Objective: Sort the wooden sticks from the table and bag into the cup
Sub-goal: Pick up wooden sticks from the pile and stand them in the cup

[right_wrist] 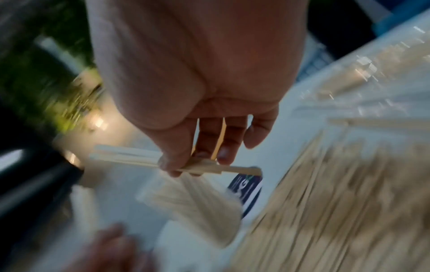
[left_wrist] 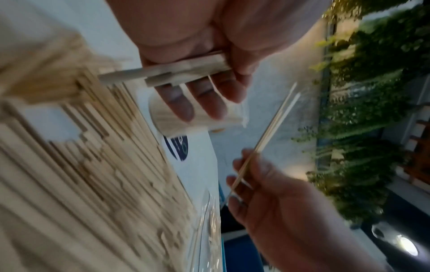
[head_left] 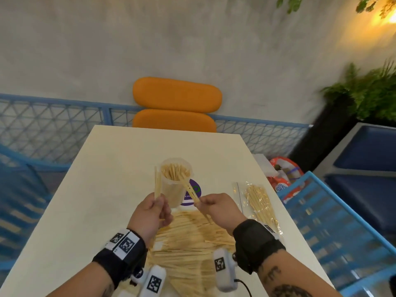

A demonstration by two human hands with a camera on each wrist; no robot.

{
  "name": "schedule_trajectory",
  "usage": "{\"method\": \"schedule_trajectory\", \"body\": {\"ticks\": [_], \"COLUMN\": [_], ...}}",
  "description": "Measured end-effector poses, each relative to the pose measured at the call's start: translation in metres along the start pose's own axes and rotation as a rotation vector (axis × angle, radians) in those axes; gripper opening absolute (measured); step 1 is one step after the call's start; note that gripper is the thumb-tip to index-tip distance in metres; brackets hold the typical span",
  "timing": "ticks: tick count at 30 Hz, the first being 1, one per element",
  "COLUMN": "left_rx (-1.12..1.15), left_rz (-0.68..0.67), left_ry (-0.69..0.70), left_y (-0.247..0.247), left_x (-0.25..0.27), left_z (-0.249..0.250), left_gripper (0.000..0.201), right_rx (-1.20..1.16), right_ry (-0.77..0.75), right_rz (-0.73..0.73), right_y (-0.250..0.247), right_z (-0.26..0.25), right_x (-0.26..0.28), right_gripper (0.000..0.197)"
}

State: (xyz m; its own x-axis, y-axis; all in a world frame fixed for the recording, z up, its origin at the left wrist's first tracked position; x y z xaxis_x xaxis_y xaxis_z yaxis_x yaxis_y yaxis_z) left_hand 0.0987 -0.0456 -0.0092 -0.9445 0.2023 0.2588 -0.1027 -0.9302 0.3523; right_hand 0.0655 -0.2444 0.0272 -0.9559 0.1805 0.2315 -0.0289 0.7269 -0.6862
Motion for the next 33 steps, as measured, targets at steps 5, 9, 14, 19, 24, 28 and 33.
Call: {"method": "schedule_trajectory", "body": {"ticks": [5,9,14,19,24,28,33], "left_rx": [-0.141,-0.098,0.021,-0.17,-0.208,-0.244,-0.198], "left_rz": [-0.115,-0.11,-0.163,-0.121,-0.236,-0.385,-0.379], "left_ry": [0.002,-0.033,-0.181,-0.077,-0.069,-0.044,-0.026], "left_y": [0.044,0.058,0.067,0.063,0.078,0.097,0.099], "left_x": [0.008,0.012,0.016,0.011,0.024,0.035,0.038], "left_z": [-0.013,-0.017,-0.036,-0.023,-0.015,-0.008,-0.004], "left_gripper": [0.026,0.027,0.028,0.026,0.023,0.02,0.016], "right_rx": [-0.35,-0.406,-0.168,0.161,-0.023,0.162,0.17], "right_ry": [0.119,0.143,0.046,-0.006,-0.102,-0.17,-0.249], "right_rz": [0.002,0.041,0.071,0.106,0.264,0.282,0.265], "right_y": [0.013,0.018,0.011,-0.008,-0.042,-0.039,-0.039], "right_z": [-0.008,-0.006,-0.004,-0.017,-0.055,-0.072,-0.078], "right_x": [0.027,0.037,0.041,0.041,0.03,0.023,0.028], "right_gripper": [0.017,0.019,0.011,0.02,0.052,0.036,0.027]}}
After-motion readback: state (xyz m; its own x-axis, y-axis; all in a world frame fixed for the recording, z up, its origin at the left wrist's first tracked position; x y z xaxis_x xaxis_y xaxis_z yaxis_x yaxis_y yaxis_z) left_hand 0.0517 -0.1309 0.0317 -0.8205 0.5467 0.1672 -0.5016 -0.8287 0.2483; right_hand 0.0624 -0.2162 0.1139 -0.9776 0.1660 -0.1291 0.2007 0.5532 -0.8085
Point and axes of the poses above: each hand's wrist, its own x-axis away from the middle knuckle, its own y-axis out of the palm, z = x × y, the point moved 9 cm from there along -x, towards the middle knuckle, and after that the axes turned 13 degrees about x, right-handed, at the moved point
